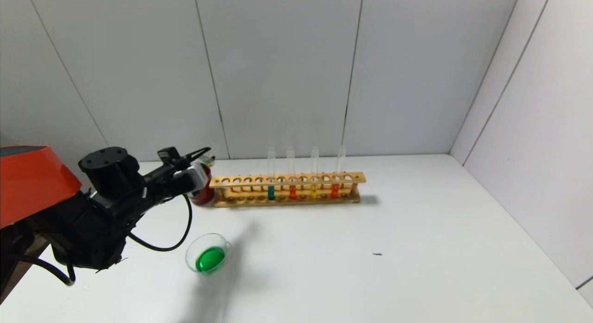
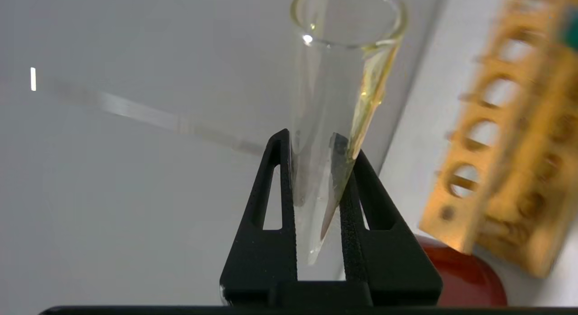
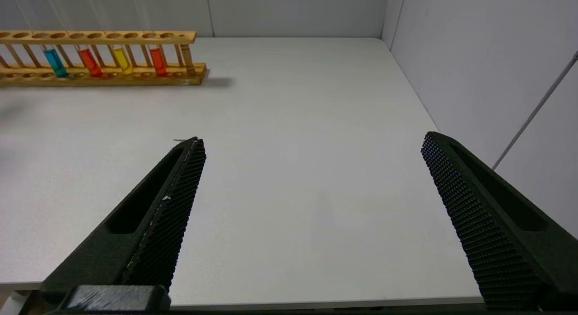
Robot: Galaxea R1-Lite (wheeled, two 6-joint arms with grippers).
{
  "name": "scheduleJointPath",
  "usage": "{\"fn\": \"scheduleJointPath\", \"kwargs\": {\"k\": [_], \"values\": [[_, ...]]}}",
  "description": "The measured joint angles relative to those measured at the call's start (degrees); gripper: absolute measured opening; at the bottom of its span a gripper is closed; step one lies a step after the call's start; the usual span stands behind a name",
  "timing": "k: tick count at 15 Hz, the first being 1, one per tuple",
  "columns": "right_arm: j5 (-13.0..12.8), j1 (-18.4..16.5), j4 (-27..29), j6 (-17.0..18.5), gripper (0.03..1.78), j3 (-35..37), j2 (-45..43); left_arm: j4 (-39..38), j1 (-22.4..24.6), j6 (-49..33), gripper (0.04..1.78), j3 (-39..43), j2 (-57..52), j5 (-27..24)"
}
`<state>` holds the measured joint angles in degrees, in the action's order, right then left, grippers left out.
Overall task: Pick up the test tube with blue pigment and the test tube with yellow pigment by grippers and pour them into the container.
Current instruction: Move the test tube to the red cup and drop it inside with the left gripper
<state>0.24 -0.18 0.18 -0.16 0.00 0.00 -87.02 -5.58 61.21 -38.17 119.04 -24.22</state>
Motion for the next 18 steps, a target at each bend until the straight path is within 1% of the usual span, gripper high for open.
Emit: {"fn": "scheduleJointPath", "kwargs": {"k": [2, 3, 4, 5, 7, 9, 12, 13, 14, 16, 18], "values": [[0.00, 0.00, 0.00, 0.00, 1.75, 0.00, 0.00, 3.04, -3.18, -10.72, 0.32, -4.17, -2.04, 13.04], [0.00, 0.02, 0.00, 0.00, 1.75, 0.00, 0.00, 5.73, -3.89, -15.13, 0.32, -6.53, -3.00, 17.14], [0.00, 0.00, 0.00, 0.00, 1.75, 0.00, 0.00, 8.91, -4.36, -19.98, 0.32, -8.68, -4.30, 19.96], [0.02, 0.00, 0.00, 0.00, 1.75, 0.00, 0.00, 12.19, -4.52, -24.06, 0.32, -9.85, -5.71, 20.89], [0.00, 0.02, 0.00, 0.00, 1.75, 0.00, 0.00, 19.36, -4.25, -30.81, 0.32, -11.00, -9.17, 21.16], [0.00, 0.00, 0.00, 0.00, 1.75, 0.00, 0.00, 28.61, -2.68, -36.18, 0.32, -12.52, -12.87, 20.83], [-0.02, 0.02, 0.00, 0.00, 1.75, 0.00, 0.00, 42.40, -0.89, -49.29, 0.32, -16.98, -16.75, 20.18], [0.00, 0.02, 0.00, 0.00, 1.75, 0.00, 0.00, 44.61, 0.10, -52.57, 0.32, -17.73, -17.12, 20.07], [0.00, 0.02, 0.00, 0.00, 1.75, 0.00, 0.00, 45.31, 1.12, -54.14, 0.32, -18.08, -17.19, 19.91], [-0.02, 0.00, -0.02, 0.00, 1.75, 0.00, 0.00, 45.40, 2.01, -56.39, 0.32, -18.27, -16.53, 19.30], [0.00, 0.00, 0.00, 0.00, 1.75, 0.00, 0.00, 45.40, 2.80, -59.70, 0.32, -18.66, -15.24, 16.98]]}}
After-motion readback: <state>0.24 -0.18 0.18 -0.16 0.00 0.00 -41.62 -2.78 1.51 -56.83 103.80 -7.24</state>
